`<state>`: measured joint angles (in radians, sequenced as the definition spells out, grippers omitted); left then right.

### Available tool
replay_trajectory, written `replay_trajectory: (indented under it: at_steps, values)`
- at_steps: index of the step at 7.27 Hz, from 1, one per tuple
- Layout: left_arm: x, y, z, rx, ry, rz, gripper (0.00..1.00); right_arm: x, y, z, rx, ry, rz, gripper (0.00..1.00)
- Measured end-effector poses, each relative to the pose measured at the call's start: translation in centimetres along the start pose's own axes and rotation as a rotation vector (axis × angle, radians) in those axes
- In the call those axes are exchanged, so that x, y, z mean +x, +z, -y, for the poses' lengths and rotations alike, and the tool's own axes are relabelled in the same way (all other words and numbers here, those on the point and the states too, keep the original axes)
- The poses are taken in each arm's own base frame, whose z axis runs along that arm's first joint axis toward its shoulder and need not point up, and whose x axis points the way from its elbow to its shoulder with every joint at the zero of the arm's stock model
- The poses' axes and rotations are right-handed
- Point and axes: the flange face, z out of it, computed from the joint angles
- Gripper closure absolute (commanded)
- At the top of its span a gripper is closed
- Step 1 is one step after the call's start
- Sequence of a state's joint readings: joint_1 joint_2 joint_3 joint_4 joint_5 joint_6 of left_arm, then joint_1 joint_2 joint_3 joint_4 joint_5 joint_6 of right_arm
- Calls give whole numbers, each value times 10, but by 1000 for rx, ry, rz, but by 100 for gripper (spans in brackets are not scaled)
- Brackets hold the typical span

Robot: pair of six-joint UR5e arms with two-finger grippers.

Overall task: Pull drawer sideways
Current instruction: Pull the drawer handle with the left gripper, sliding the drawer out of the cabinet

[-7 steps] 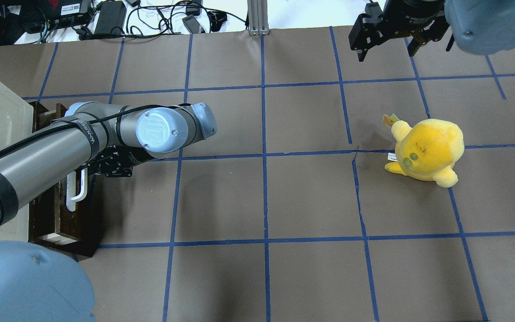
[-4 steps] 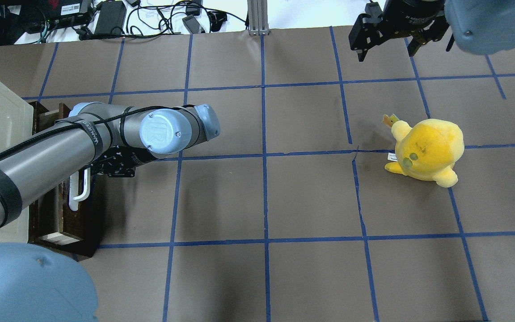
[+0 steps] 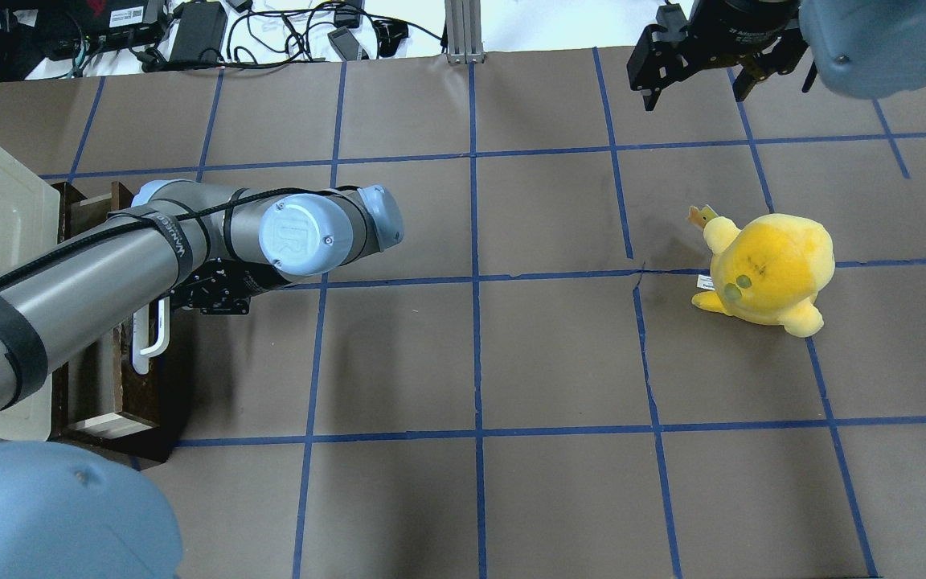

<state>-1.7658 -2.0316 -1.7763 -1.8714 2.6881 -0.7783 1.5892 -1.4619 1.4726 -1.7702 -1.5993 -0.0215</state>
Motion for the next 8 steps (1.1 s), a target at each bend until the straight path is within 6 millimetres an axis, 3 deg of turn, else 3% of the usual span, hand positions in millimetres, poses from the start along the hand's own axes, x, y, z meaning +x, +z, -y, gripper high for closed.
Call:
replay_trajectory:
  at_steps: [4,8]
  values:
    - [5,-6,1,11,6,4,81,0,0,0,0,0,0,0]
    - [5,-24,1,42,11,3,81,0,0,0,0,0,0,0]
